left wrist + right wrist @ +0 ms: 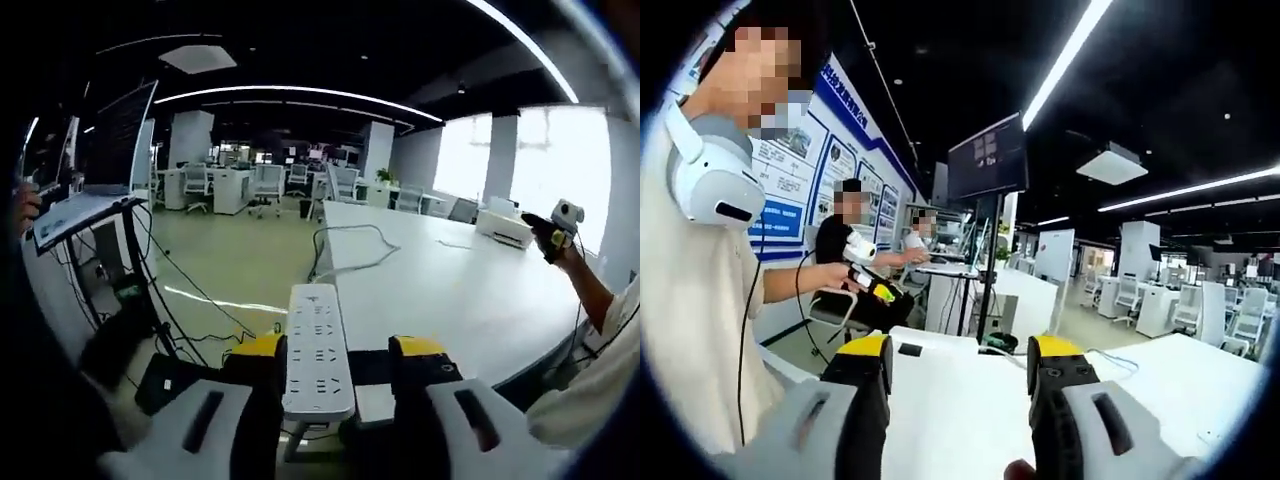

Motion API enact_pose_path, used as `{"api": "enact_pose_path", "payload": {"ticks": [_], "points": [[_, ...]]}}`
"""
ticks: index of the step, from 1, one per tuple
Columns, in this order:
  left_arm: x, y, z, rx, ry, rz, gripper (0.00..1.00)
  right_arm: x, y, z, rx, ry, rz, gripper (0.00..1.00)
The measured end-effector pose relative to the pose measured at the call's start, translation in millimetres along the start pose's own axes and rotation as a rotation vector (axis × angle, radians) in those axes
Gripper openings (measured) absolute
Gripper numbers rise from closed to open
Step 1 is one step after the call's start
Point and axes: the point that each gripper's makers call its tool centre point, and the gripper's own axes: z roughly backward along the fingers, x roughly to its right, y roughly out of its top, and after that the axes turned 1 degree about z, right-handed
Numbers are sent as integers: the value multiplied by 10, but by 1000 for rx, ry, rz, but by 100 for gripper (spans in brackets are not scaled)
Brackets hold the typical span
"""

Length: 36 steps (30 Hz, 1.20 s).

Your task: Pick up the power strip scattered on the table, fix it on the side mounting bracket of the table, and press the switch

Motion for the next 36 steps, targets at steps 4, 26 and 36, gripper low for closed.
{"api": "enact_pose_path", "payload": {"ticks": [4, 26, 36], "points": [[-44, -45, -55, -44, 7, -8, 46, 1, -33, 15, -1, -5, -5, 50], [-109, -285, -330, -217, 16, -12, 41, -21, -139, 100, -8, -23, -19, 50], [-177, -418, -357, -319, 19, -9, 40, -22, -188, 114, -8, -27, -25, 50]]}}
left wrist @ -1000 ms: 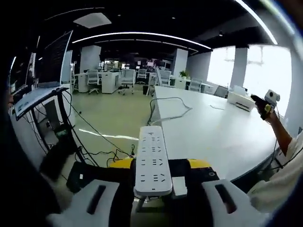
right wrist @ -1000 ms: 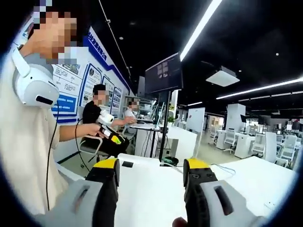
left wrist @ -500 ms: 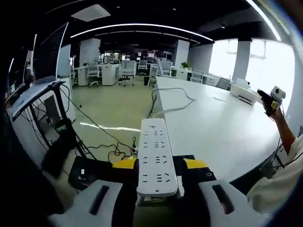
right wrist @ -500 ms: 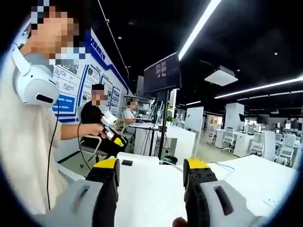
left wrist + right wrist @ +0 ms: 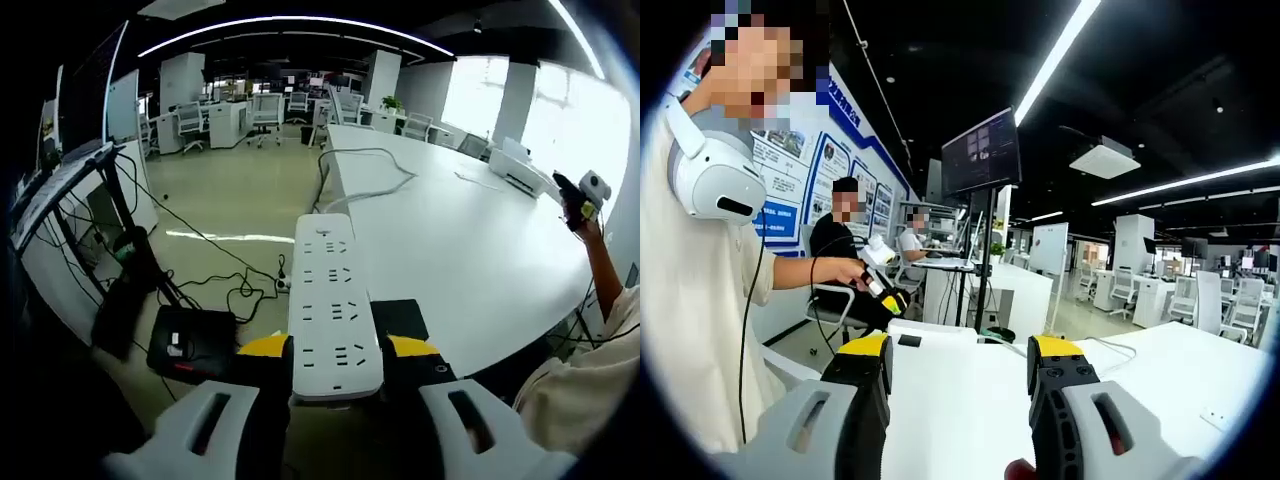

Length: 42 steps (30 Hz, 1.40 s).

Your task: Pick up the power strip scattered on the table, fix it on the side mounting bracket of the table, and press the switch

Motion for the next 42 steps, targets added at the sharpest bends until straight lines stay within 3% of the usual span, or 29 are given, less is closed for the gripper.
{"api": "enact_pose_path", "payload": {"ticks": [7, 15, 26, 42], "points": [[-3, -72, -87, -67, -1, -7, 43, -19, -26, -9, -2, 4, -3, 50], [-12, -87, -162, -121, -8, -15, 38, -31, -77, 2, -12, 1, -4, 50], [33, -201, -263, -223, -42, -61, 38, -55, -27, 21, -1, -7, 2, 50], [15, -213, -286, -296, -57, -73, 37, -89, -28, -69, -8, 14, 5, 50]]}}
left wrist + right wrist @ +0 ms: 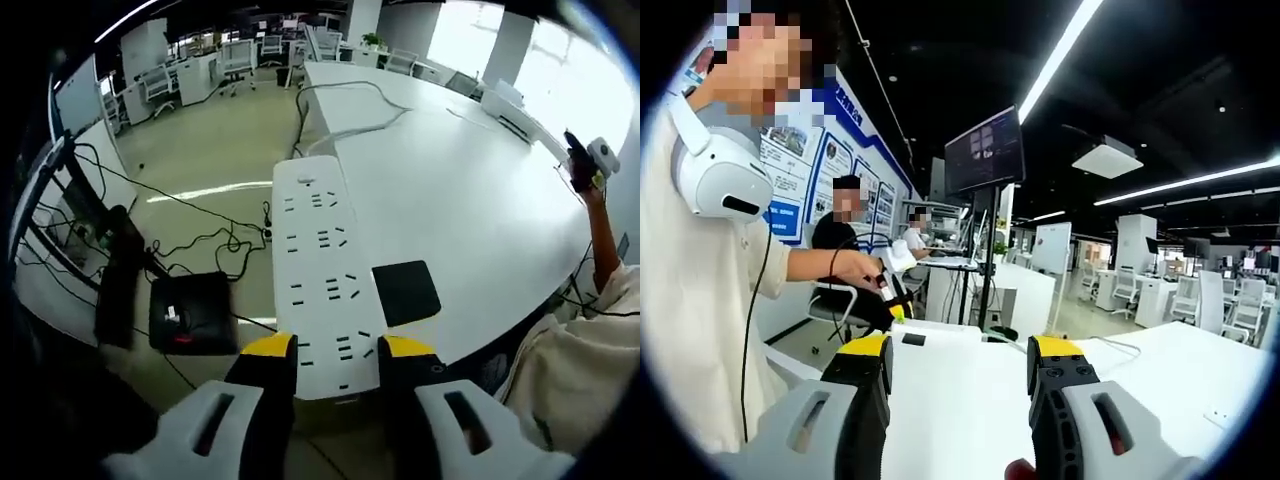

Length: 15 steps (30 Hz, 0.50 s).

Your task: Pick up the power strip scattered on the table, fix it on the side mounting bracket of the table, and press the switch

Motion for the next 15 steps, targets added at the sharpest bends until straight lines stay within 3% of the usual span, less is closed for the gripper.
{"api": "enact_pose_path", "payload": {"ticks": [6, 15], "points": [[17, -3, 6, -12, -2, -8, 36, 32, -3, -110, -27, 10, 1, 48], [20, 2, 9, -20, -6, -11, 35, 141, 41, -338, -47, 25, -8, 34]]}}
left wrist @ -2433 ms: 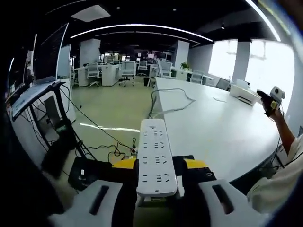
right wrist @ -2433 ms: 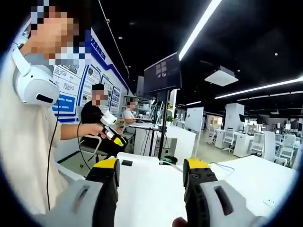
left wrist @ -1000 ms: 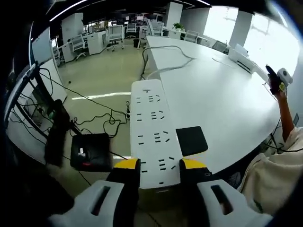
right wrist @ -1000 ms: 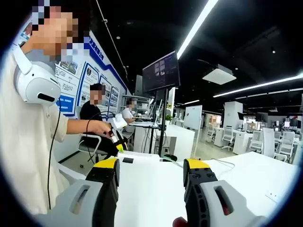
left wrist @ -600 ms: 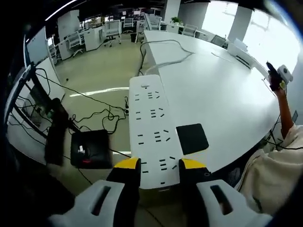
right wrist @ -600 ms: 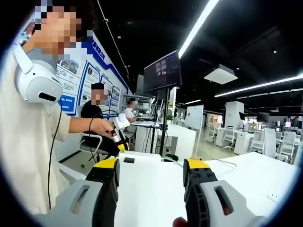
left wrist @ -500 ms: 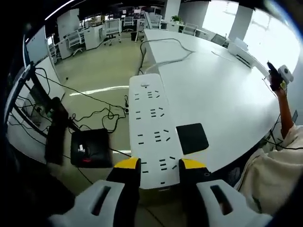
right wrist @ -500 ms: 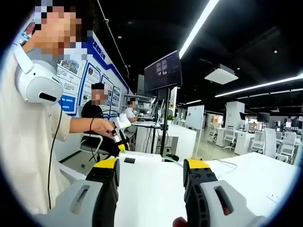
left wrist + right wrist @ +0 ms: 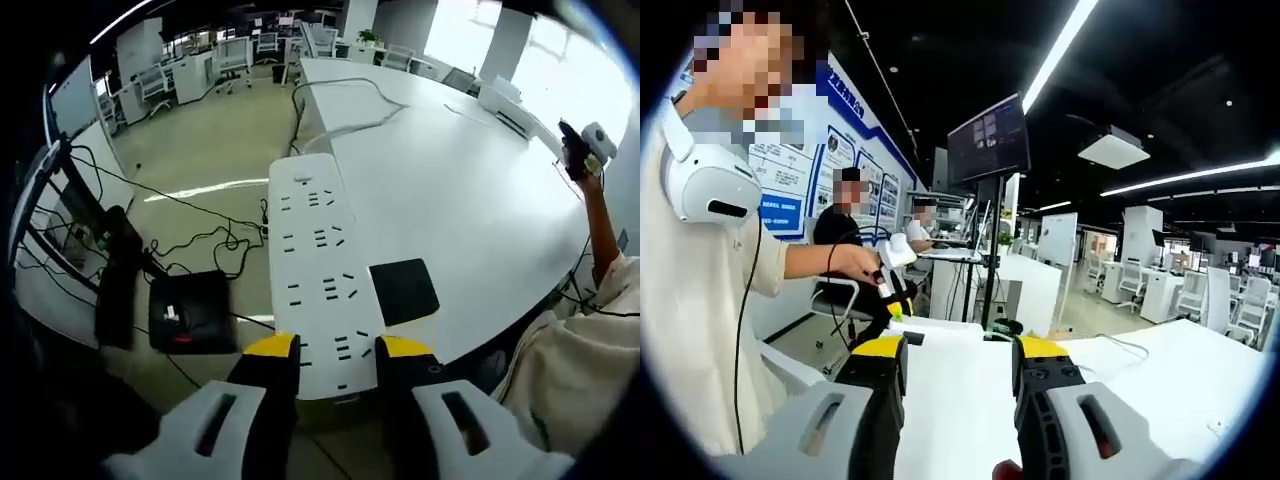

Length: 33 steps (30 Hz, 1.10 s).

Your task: Pick up the power strip scattered on the table, fix it on the side mounting bracket of the table, and press the switch

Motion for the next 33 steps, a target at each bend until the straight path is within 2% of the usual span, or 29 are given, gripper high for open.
{"api": "enact_pose_path", "payload": {"ticks": [2, 8, 14, 16, 21, 27, 33], "points": [[7, 0, 1, -8, 1, 1, 35, 25, 18, -51, -6, 5, -2, 30], [12, -6, 7, -15, 0, 2, 34, 99, 30, -235, -54, 25, -28, 30], [20, -8, 10, -17, 0, 0, 34, 126, 37, -437, -117, 60, -29, 24], [16, -7, 10, -18, 1, -1, 34, 125, 69, -531, -122, 79, -66, 24], [22, -8, 13, -16, 1, 1, 34, 50, 87, -804, -165, 137, -42, 24], [27, -8, 15, -16, 3, 2, 34, 62, 116, -1143, -200, 178, -31, 22], [28, -10, 16, -2, 5, 5, 34, 88, 113, -1424, -211, 208, -30, 21]]}}
